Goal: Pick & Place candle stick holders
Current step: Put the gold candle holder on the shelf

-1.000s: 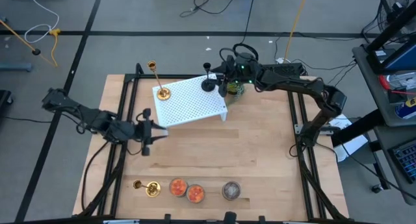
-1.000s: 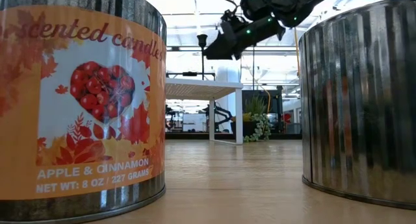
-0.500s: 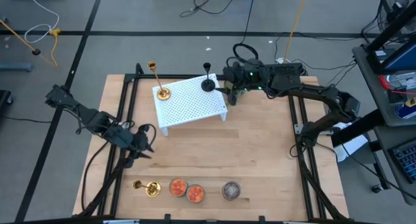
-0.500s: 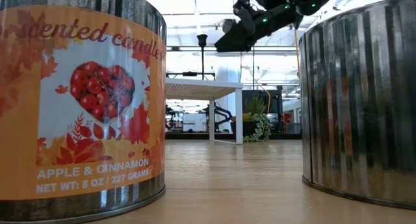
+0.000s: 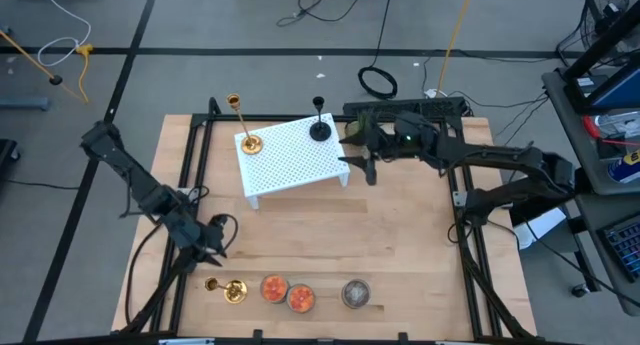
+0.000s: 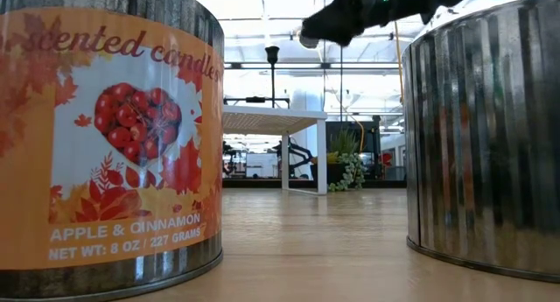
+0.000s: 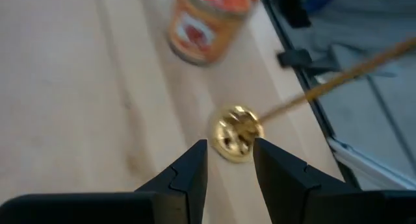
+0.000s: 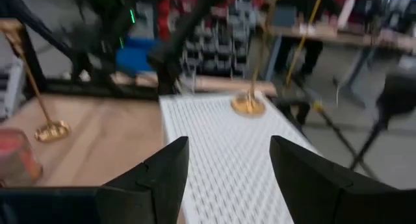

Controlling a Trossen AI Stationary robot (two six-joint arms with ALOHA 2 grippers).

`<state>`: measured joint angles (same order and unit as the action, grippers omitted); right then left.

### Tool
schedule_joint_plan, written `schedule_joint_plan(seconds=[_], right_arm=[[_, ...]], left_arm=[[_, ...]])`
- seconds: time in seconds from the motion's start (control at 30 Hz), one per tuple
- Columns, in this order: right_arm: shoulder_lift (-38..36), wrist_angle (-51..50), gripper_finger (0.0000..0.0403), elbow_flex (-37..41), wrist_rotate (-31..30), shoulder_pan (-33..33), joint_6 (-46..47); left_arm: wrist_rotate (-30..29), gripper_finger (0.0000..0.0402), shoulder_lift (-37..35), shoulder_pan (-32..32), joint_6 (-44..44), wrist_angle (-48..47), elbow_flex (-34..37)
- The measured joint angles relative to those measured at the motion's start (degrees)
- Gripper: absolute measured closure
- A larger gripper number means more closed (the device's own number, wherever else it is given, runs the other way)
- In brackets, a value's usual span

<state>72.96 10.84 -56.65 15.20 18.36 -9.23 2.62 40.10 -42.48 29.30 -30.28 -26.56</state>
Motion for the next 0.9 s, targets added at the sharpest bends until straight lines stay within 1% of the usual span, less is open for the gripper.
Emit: schedule_joint_plan(seconds=[0.07, 0.13, 0.23, 0.3, 0.47, 0.6, 0.77, 0.9], right_arm=[[-0.95, 2.88, 0.0188, 1.38, 0.00, -0.87, 0.00], [-1.55, 5.79, 0.0188, 2.67, -0.04, -1.59, 0.19], [-1.67, 8.93, 0.0188, 3.41, -0.06, -2.63, 0.22], [-1.67, 9.15, 0.0188, 3.44, -0.02, -3.20, 0.10], [-1.63, 9.10, 0.0188, 3.49, -0.02, -4.29, -2.20], [-1.63, 9.08, 0.0188, 3.48, 0.02, -4.63, -2.31], [-1.63, 9.06, 0.0188, 3.49, 0.07, -4.64, -2.40], [-1.63, 9.06, 0.0188, 3.49, 0.07, -4.64, -2.40]], left_arm=[[1.86, 0.0273, 0.02, -1.67, 1.90, 3.53, 2.91], [2.33, 0.0273, 0.02, -3.24, 2.82, 6.94, 4.70], [1.22, 0.0273, 0.04, -4.84, 1.35, 11.08, 7.00], [-0.23, 0.0273, 0.00, -5.69, 0.25, 14.20, 7.81], [-4.07, 0.0273, 0.02, -6.73, -5.25, 18.64, 8.13], [-4.42, 0.0273, 0.25, -7.46, -9.35, 22.57, 8.13], [-4.54, 0.0273, 1.71, -9.24, -9.40, 27.20, 8.13], [-6.21, 0.0273, 3.72, -10.44, -13.28, 31.05, 8.13]])
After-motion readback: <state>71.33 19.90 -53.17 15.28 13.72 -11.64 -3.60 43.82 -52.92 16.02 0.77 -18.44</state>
